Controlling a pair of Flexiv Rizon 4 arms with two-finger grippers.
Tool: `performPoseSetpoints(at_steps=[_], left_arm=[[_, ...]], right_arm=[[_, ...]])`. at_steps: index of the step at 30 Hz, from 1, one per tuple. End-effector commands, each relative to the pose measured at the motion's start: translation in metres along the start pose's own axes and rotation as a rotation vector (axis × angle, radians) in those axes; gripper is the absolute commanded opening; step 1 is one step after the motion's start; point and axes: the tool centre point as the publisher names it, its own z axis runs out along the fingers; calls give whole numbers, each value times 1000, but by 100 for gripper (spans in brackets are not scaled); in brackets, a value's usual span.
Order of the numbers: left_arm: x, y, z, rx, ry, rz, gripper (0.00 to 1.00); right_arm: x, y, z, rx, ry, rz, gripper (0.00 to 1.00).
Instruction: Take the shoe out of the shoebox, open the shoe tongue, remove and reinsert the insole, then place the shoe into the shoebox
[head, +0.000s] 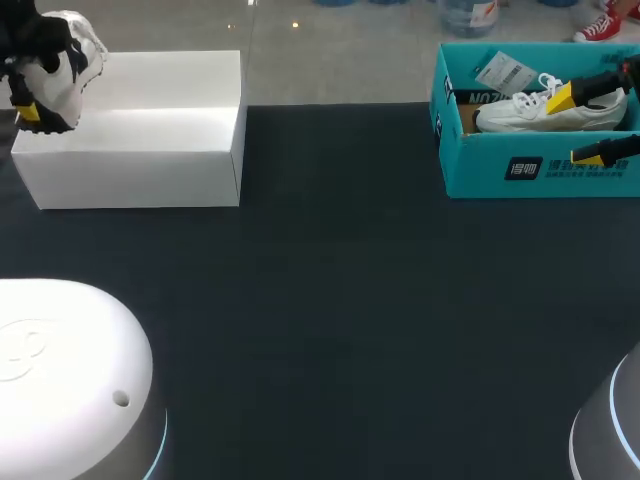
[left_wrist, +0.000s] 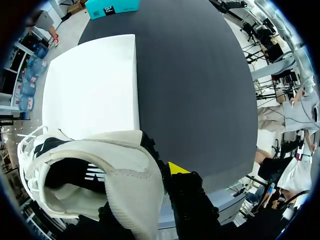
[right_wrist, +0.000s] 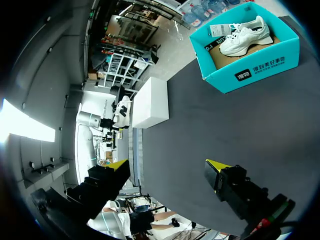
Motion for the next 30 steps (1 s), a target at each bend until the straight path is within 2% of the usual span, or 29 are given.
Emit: performPoseSetpoints(at_steps=[1, 4, 19, 21, 22, 23, 24, 26, 28, 30], left_arm=[[-24, 9, -4, 18, 54, 14, 0], [-29, 10, -2, -7, 72, -27, 0], [-29, 10, -2, -7, 72, -27, 0], [-28, 12, -4, -2, 101, 137, 0], [-28, 14, -4, -35, 108, 239, 0], [-27, 17, -3, -55, 57, 342, 0], [-29, 20, -4, -46, 131, 424, 0], [-32, 24, -6, -55, 125, 583, 0], [-31, 26, -8, -97, 92, 767, 0], [-35, 26, -14, -91, 109, 886, 0]], right_arm=[[0, 0, 1, -1, -3, 2, 100], [0, 0, 1, -1, -3, 2, 100], [0, 0, 1, -1, -3, 2, 100], [0, 0, 1, -1, -3, 2, 100], [0, 0, 1, -1, -3, 2, 100], [0, 0, 1, -1, -3, 2, 100], [0, 0, 1, -1, -3, 2, 100], [0, 0, 1, -1, -3, 2, 100], [0, 0, 1, -1, -3, 2, 100], [0, 0, 1, -1, -3, 2, 100]])
